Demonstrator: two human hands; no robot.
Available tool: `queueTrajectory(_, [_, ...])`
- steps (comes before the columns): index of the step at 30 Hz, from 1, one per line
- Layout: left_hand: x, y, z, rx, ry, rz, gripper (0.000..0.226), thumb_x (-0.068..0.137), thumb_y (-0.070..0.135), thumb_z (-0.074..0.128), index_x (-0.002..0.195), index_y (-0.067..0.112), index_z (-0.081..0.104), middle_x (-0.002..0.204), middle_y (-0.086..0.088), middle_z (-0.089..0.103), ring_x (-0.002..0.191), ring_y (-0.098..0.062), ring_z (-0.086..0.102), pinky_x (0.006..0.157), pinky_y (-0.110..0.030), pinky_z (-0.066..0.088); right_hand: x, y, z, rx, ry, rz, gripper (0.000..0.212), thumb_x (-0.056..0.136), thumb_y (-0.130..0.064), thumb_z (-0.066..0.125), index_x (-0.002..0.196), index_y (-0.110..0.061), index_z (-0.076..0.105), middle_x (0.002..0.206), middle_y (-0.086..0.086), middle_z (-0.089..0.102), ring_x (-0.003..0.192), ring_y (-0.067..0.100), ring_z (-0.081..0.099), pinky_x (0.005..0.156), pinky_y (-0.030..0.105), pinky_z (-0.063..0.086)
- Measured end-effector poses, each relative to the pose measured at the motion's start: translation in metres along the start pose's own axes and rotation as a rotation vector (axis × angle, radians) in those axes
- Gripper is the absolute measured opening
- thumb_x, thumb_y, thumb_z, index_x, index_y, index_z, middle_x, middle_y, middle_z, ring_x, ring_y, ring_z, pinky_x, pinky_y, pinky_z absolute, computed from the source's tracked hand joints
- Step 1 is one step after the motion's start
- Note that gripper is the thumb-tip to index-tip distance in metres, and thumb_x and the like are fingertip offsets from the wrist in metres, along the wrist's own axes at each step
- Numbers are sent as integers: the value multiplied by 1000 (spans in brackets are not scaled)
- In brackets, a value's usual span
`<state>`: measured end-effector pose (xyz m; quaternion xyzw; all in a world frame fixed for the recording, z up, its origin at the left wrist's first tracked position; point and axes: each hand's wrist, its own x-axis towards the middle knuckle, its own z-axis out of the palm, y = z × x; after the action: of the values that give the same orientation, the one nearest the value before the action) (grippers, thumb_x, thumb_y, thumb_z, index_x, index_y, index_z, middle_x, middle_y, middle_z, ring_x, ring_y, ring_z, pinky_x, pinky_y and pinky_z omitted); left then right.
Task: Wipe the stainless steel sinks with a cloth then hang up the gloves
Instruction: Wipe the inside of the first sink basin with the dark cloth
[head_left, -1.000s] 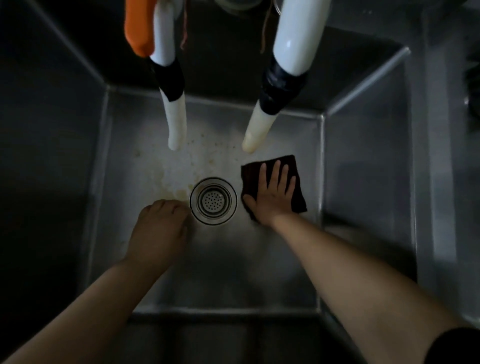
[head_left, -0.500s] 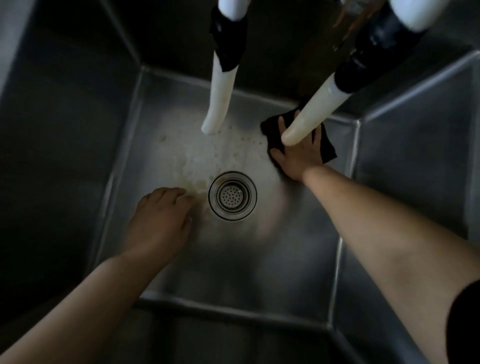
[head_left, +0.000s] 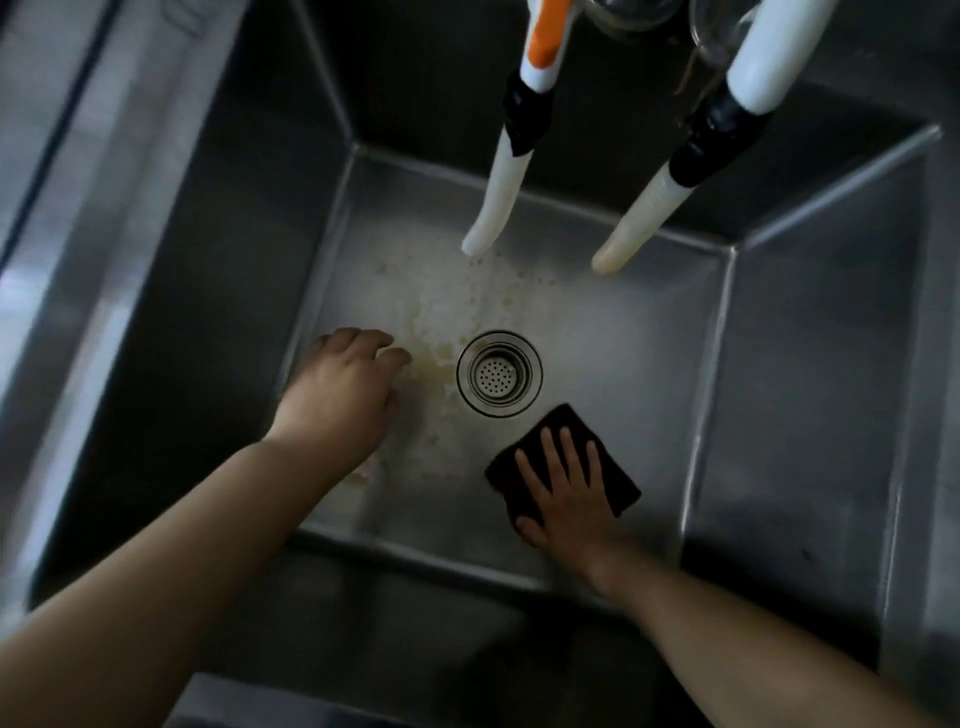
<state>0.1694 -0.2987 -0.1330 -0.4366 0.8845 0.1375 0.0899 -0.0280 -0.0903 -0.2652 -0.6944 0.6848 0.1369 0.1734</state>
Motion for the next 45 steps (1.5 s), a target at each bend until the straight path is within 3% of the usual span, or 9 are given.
queueTrajectory(3, [-2, -4, -17, 57, 28, 22, 38, 80, 17, 65, 118, 19, 63, 126, -7, 59, 118, -30, 51, 97, -43, 39, -18, -16, 3, -30, -77, -87, 91, 60, -59, 73, 137, -17, 48, 141, 24, 43, 143, 39, -5, 106, 57, 8])
queueTrajectory(7, [1, -21, -40, 145, 49, 54, 39, 84, 23, 61, 123, 23, 59, 131, -3, 55, 121, -26, 49, 99, -42, 39, -20, -19, 1, -11, -137, -98, 96, 55, -61, 70, 138, -18, 48, 145, 22, 38, 143, 39, -12, 106, 55, 9])
queueTrajectory(12, [16, -50, -72, 286, 135, 98, 37, 75, 21, 70, 111, 18, 65, 113, -10, 64, 103, -33, 59, 88, -46, 46, 41, -2, -18, 91, -144, 180, 80, 85, -63, 20, 145, -24, -18, 155, 20, -15, 133, 36, -37, 105, 52, -26])
queueTrajectory(14, [26, -64, -84, 318, 229, 144, 23, 74, 14, 66, 96, 10, 69, 95, -16, 65, 88, -37, 61, 80, -45, 48, 70, 11, -27, 113, -111, 252, 69, 88, -57, 12, 141, -26, -19, 156, 18, -15, 139, 38, -26, 104, 49, -27])
queueTrajectory(18, [44, -95, -95, 388, 317, 164, 36, 82, 22, 39, 99, 10, 68, 103, -15, 64, 102, -33, 57, 90, -42, 37, 121, 42, -44, 101, -57, 298, 68, 97, -51, 20, 144, -25, -20, 156, 17, -17, 142, 36, -20, 107, 47, -23])
queueTrajectory(25, [66, -122, -100, 311, 317, 225, 37, 84, 20, 40, 99, 10, 71, 110, -12, 68, 124, -31, 49, 112, -47, 24, 192, 81, -79, 131, -60, 334, 71, 98, -50, 23, 148, -22, -19, 155, 15, -24, 140, 34, -26, 111, 51, -16])
queueTrajectory(31, [70, -130, -96, 249, 365, 286, 28, 83, 13, 47, 92, 15, 73, 99, -6, 71, 119, -28, 54, 110, -50, 28, 243, 91, -107, 95, 21, 303, 73, 96, -56, 31, 151, -16, 4, 157, 18, -1, 143, 37, -6, 111, 53, -13])
queueTrajectory(39, [69, -132, -98, 233, 369, 300, 24, 80, 9, 49, 85, 13, 73, 91, -7, 71, 114, -29, 57, 109, -51, 29, 216, 20, -87, 101, 14, 111, 73, 95, -52, 26, 149, -22, -14, 157, 17, -15, 130, 23, -44, 108, 49, -21])
queueTrajectory(45, [68, -132, -100, 284, 308, 284, 15, 77, 1, 61, 85, 9, 71, 91, -11, 70, 116, -32, 54, 112, -50, 18, 177, -57, -67, 76, -89, -25, 71, 97, -50, 27, 141, -27, -24, 149, 12, -30, 125, 34, -46, 98, 44, -37])
